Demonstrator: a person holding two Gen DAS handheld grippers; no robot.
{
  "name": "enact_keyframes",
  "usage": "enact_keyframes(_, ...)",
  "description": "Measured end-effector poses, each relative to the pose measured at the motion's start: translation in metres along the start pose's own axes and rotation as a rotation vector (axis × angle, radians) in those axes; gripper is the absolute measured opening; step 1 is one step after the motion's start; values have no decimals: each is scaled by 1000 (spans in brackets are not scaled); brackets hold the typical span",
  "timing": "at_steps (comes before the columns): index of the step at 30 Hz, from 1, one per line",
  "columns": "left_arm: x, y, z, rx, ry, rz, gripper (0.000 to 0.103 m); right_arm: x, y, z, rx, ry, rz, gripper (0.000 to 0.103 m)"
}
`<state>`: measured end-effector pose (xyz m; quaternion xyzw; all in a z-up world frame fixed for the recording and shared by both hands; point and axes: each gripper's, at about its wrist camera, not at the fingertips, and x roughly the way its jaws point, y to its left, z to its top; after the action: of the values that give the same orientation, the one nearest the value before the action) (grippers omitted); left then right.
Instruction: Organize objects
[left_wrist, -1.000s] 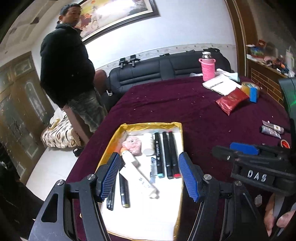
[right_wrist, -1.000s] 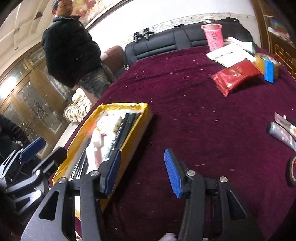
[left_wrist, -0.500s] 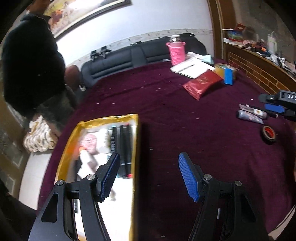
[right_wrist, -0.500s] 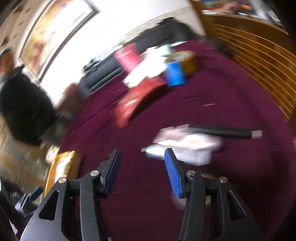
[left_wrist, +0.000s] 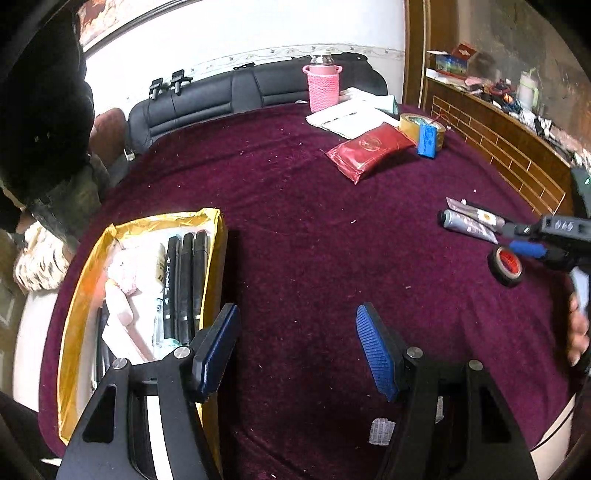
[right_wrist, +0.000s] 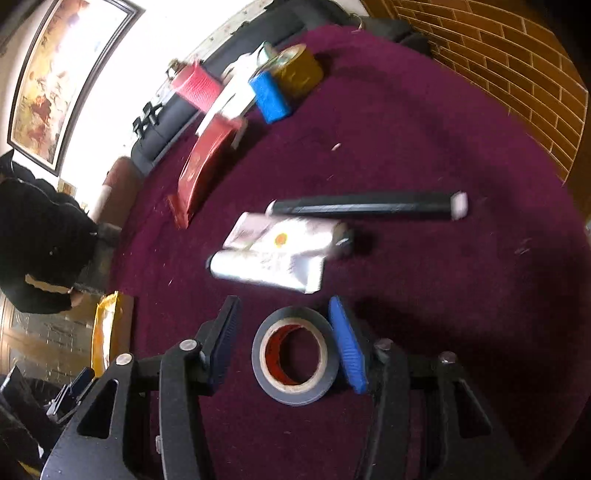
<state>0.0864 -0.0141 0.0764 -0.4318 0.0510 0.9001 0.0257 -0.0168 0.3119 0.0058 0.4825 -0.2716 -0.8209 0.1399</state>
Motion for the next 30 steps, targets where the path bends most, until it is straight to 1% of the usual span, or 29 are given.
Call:
enact_keyframes(1,1,2,0,-13,4,-13,60,4,8,-3,-13,1,6,58)
enact_keyframes(2,2,5,0,-28,11,-25,60,10,20,-7,-28,29,56,58)
enact_keyframes(3,4,7,0,-48,22,-41,60,19,29,-11,-37,65,118,58)
enact_keyframes(4,6,9,0,-62,31,-54,60,33,44,-18,-47,127,204,58)
enact_keyframes(5,9,12,-1,-79,44,-73,60,44,55,-22,-56,176,266,58)
enact_keyframes(7,11,15,-4,-99,58,-91,60,59,74,-30,-75,260,361,58)
enact_keyframes(8,11,18,-5,-108,63,-97,60,55,80,-28,-97,233,362,58)
enact_keyframes(10,10,24,-8,-123,61,-109,60,39,81,-19,-134,146,312,58)
enact_keyframes(11,8,28,-9,-129,57,-112,60,27,75,-10,-148,92,248,58)
enact_keyframes(13,6,34,-10,-140,46,-115,60,10,59,3,-144,19,145,58)
enact_keyframes(14,5,37,-10,-149,39,-123,60,-1,44,11,-127,-20,75,59)
enact_keyframes(15,5,38,-10,-159,34,-132,60,-8,32,15,-107,-39,34,59)
enact_keyframes(16,5,39,-10,-169,30,-147,60,-12,22,18,-82,-49,11,59)
enact_keyframes(18,5,40,-9,-182,20,-183,60,-14,3,21,-31,-45,-13,59)
enact_keyframes(20,6,39,-8,-185,5,-211,60,-7,-4,22,-23,-30,-30,59)
enact_keyframes(22,8,36,-6,-185,12,-215,60,7,-6,21,-10,-4,-35,59)
enact_keyframes(23,8,36,-6,-188,14,-221,60,15,-2,17,-9,-3,-36,60)
enact_keyframes(24,7,36,-7,-191,11,-227,60,15,4,17,-25,-23,-38,60)
enact_keyframes(25,5,37,-7,-192,8,-224,60,20,13,17,-36,-7,-3,61)
enact_keyframes(26,5,38,-7,-193,6,-214,60,24,23,13,-55,17,49,61)
enact_keyframes(28,6,40,-6,-203,6,-207,60,35,43,3,-87,86,144,61)
enact_keyframes(29,6,41,-7,-213,8,-210,60,41,51,-2,-92,129,206,61)
enact_keyframes(30,6,42,-8,-218,11,-214,60,41,54,-6,-90,141,228,61)
